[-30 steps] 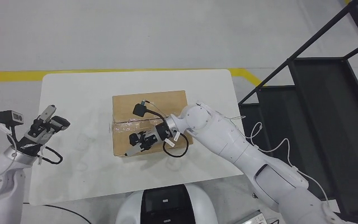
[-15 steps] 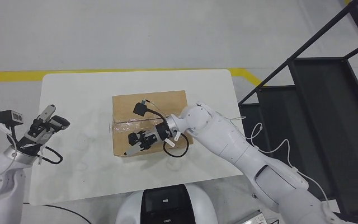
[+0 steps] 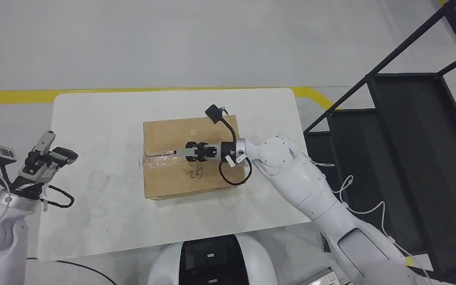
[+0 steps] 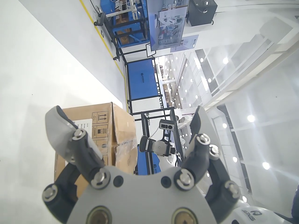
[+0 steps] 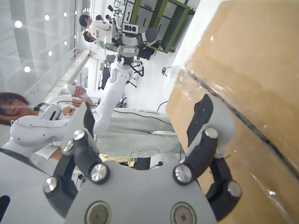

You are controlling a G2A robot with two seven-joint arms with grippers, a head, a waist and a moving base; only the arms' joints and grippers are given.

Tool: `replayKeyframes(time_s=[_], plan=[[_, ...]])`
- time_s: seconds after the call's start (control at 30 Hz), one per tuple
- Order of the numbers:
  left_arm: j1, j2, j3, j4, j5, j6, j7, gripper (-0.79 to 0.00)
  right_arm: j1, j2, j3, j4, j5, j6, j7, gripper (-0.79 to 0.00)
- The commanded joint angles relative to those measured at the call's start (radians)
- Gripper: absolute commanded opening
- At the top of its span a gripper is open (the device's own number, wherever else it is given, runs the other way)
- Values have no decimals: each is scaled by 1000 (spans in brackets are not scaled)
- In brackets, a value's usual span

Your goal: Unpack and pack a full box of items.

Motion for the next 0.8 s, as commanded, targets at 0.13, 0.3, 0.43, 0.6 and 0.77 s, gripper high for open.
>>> replayKeyframes(time_s=[0.13, 0.3, 0.43, 0.6, 0.77], plan=[[6, -3, -2, -10, 15, 1, -1, 0, 14, -2, -10, 47, -43, 102, -23, 0], [6, -5, 1, -14, 27, 10, -8, 0, 17, -16, -26, 93, 14, 78, -65, 0], [5, -5, 5, -27, 37, 20, -27, 0, 35, -35, -62, 111, 61, 33, -60, 0], [8, -6, 18, -61, 44, 21, -69, 0, 92, -70, -127, 149, 108, -1, -67, 0], [14, -3, 45, -129, 43, 17, -214, 0, 129, -94, -147, 195, 160, -53, -73, 0]])
